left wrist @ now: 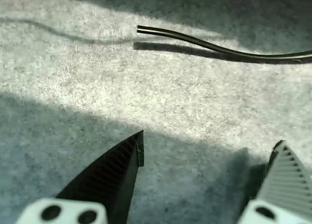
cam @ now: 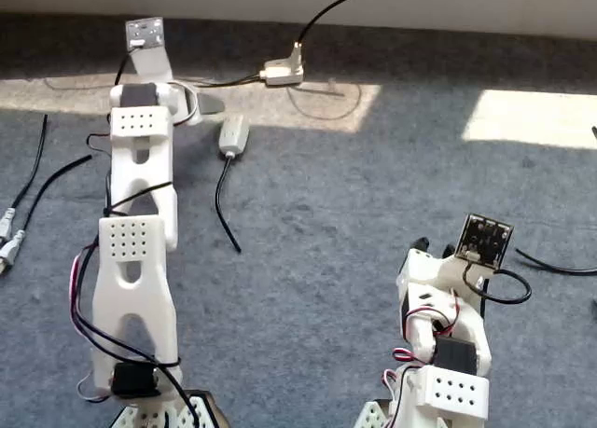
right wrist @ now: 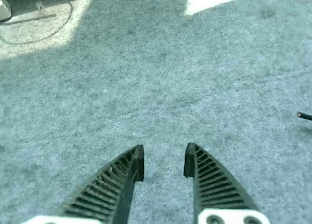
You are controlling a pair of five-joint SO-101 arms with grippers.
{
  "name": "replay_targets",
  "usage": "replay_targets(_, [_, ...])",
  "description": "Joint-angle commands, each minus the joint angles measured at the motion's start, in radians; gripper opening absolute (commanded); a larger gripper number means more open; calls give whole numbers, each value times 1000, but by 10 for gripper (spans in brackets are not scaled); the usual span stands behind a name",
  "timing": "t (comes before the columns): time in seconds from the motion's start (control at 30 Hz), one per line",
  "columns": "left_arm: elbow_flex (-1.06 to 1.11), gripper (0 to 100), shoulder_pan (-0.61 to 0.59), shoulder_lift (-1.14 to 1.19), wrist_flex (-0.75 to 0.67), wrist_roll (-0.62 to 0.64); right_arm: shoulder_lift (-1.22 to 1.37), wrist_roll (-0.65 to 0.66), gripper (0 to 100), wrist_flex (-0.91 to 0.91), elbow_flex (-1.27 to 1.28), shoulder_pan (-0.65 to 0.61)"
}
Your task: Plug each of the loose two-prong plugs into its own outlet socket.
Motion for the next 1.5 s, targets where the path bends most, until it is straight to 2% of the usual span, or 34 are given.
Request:
replay_targets(0.0, [-42,389,-33,-19,38,-84,-7,9,152,-24,36,-4])
replay_targets(0.1, [-128,389,-48,-21,104,-176,-7,9,152,-24,36,-4])
replay_targets(0.23, [-351,389,-67,-21,221,-186,-7,9,152,-24,36,-4])
replay_targets(0.37, [-309,389,-101,-154,261,-186,-7,9,152,-24,36,-2])
replay_targets(0.53, [-246,389,-232,-255,310,-196,-7,9,152,-24,36,-1])
replay_targets(0.6, [-225,389,-291,-274,374,-292,-7,9,152,-24,36,-1])
replay_targets(0.7, [-216,389,-372,-288,496,-509,-7,9,152,-24,36,-1])
replay_targets(0.77, [-214,389,-443,-297,506,-605,-7,9,152,-24,36,-2])
replay_targets(0.97, [-199,389,-605,-291,509,-669,-7,9,152,-24,36,-4])
replay_targets(1.03, [-154,389,-638,-300,511,-683,-7,9,152,-24,36,-4])
replay_targets(1.17, [2,389,-670,-375,512,-807,-7,9,152,-24,36,-4])
replay_targets(1.33, [343,389,-682,-575,512,-827,-7,9,152,-24,36,-5])
replay_targets(1.47, [608,389,-664,-753,506,-948,-7,9,152,-24,38,-5])
